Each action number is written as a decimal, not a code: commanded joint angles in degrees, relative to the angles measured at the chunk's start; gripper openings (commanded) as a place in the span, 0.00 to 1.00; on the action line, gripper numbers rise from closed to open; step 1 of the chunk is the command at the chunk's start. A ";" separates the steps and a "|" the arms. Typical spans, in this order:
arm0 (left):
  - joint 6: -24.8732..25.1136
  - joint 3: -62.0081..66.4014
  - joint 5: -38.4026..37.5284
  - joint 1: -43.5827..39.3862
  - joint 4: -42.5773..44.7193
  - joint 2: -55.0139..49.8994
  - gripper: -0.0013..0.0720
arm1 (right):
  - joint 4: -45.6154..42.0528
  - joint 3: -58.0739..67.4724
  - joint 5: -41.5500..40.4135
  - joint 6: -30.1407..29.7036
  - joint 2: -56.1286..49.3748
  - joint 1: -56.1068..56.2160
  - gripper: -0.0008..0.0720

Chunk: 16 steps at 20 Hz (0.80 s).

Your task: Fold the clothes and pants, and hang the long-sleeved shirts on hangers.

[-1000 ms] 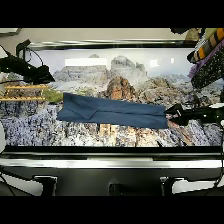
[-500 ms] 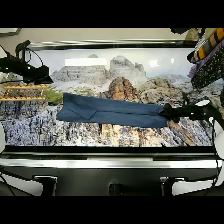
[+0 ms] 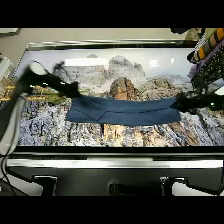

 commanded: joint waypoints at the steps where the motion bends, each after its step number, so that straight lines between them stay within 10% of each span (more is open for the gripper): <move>1: -0.09 -3.74 10.08 -11.04 -9.25 -4.20 0.03 | -4.87 5.49 5.51 5.11 3.58 -0.04 0.05; 16: -3.69 5.05 26.58 -32.04 -33.46 -21.31 0.03 | -7.10 15.02 12.76 8.83 11.10 0.00 0.05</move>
